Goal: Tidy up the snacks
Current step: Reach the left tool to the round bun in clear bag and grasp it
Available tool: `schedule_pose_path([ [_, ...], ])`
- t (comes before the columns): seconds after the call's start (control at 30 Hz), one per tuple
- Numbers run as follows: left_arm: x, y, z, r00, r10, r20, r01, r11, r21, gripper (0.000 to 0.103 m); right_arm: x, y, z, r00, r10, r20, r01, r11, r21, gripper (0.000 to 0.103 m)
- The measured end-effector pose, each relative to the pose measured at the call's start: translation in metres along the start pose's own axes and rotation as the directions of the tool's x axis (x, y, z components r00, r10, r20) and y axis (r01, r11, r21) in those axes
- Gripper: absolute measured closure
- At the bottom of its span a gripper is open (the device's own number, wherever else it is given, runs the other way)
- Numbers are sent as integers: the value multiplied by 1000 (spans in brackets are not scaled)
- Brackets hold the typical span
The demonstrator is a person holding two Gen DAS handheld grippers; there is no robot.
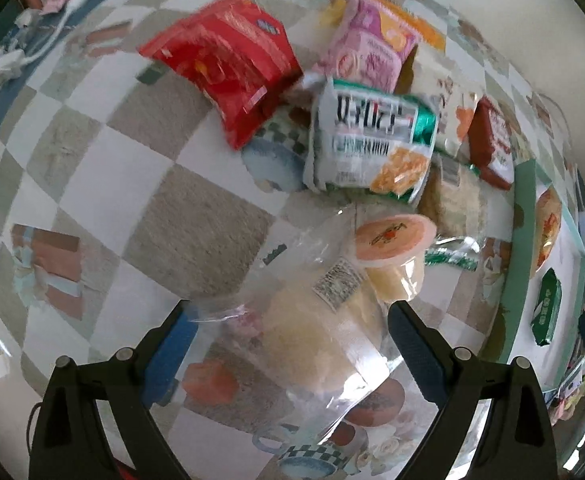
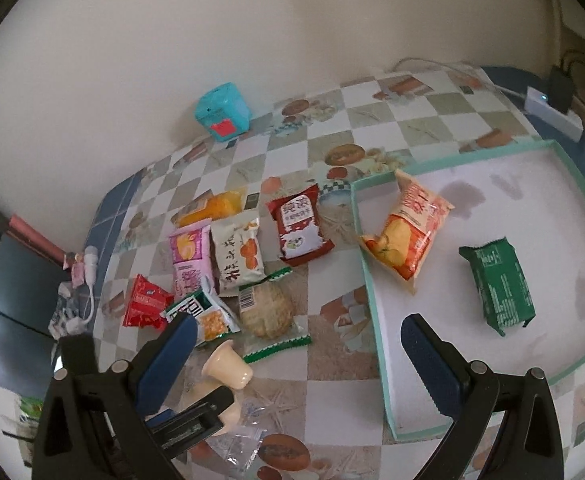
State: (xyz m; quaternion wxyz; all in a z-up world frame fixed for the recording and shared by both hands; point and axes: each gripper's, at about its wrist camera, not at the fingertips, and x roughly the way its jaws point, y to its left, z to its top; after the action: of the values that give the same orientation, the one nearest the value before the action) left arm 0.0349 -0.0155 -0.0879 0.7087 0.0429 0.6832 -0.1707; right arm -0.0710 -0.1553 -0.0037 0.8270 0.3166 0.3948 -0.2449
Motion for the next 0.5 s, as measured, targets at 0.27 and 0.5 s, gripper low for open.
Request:
schedule_pose_path([
  [0.27,12,-18,-7,996,85,5,-85,995,59,5,0,2,0,998,-55,33,56,998,-18,1],
  [0.5,3,-6,-3,996,84,31,-85,996,22,26,13,0,-3,999,-34,-10,34,999,-11,10],
])
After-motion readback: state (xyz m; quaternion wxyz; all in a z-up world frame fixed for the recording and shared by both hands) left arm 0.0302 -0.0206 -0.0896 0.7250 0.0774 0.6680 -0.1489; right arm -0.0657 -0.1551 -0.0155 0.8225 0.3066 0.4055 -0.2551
